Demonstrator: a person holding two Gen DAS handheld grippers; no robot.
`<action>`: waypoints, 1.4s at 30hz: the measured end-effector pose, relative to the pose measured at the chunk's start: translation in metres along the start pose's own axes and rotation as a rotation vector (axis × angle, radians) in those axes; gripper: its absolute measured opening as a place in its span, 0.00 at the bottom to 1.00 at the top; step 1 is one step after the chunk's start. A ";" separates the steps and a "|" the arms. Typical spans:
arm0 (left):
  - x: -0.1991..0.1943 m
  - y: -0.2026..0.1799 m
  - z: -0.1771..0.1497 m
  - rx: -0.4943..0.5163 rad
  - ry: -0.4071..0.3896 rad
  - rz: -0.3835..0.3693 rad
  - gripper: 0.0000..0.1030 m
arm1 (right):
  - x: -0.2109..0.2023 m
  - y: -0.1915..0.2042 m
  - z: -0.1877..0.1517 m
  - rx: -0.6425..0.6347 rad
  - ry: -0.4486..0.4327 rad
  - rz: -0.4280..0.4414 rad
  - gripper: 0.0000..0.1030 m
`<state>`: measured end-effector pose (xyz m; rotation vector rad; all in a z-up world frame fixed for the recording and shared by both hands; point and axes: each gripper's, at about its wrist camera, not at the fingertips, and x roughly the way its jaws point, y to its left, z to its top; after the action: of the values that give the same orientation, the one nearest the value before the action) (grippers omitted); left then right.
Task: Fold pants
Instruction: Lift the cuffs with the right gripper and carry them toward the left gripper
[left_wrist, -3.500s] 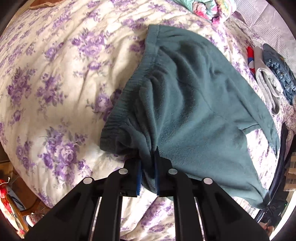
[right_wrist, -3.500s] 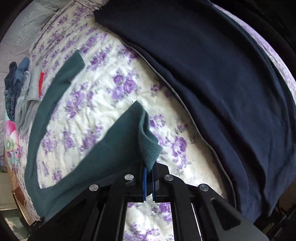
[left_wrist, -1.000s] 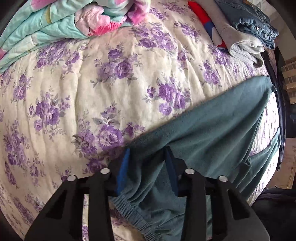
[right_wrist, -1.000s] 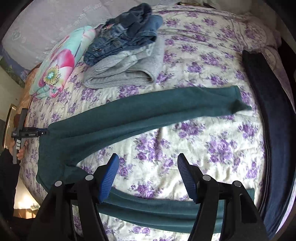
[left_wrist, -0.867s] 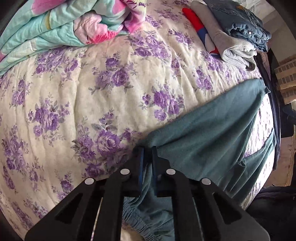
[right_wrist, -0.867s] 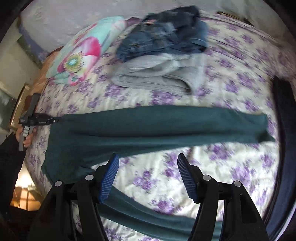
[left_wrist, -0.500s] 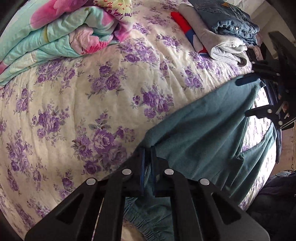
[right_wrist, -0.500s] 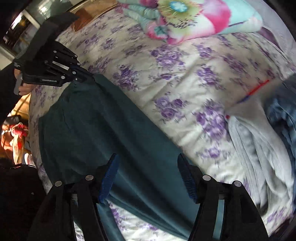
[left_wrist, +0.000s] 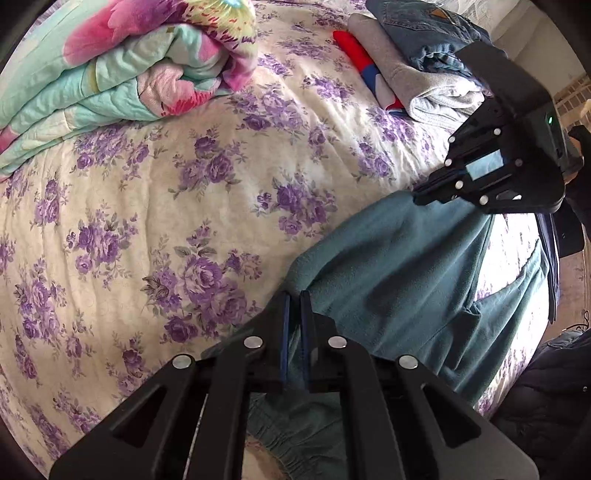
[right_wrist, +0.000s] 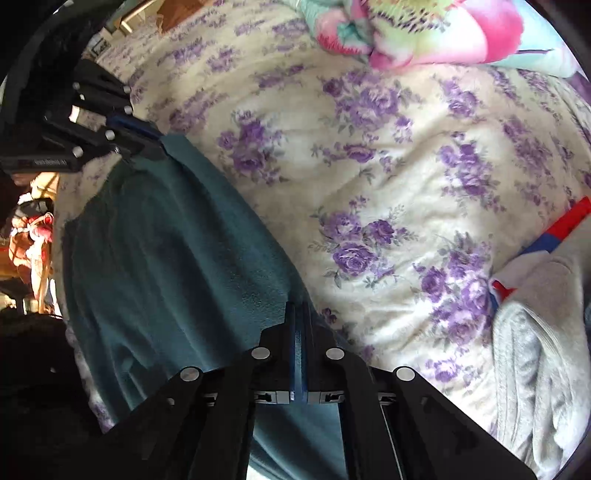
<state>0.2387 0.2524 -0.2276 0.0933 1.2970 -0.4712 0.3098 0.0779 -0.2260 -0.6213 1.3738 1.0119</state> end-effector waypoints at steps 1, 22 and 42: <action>-0.002 -0.003 0.000 0.004 -0.002 0.001 0.04 | -0.008 0.002 -0.002 0.005 -0.015 0.001 0.02; -0.070 -0.079 -0.123 0.001 -0.090 0.012 0.04 | -0.059 0.155 -0.143 0.107 -0.161 0.002 0.02; -0.061 -0.087 -0.210 -0.102 -0.076 0.015 0.26 | 0.025 0.205 -0.165 0.252 -0.105 -0.047 0.09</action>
<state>0.0038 0.2599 -0.2128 -0.0004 1.2425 -0.3918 0.0482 0.0383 -0.2344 -0.4051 1.3607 0.8068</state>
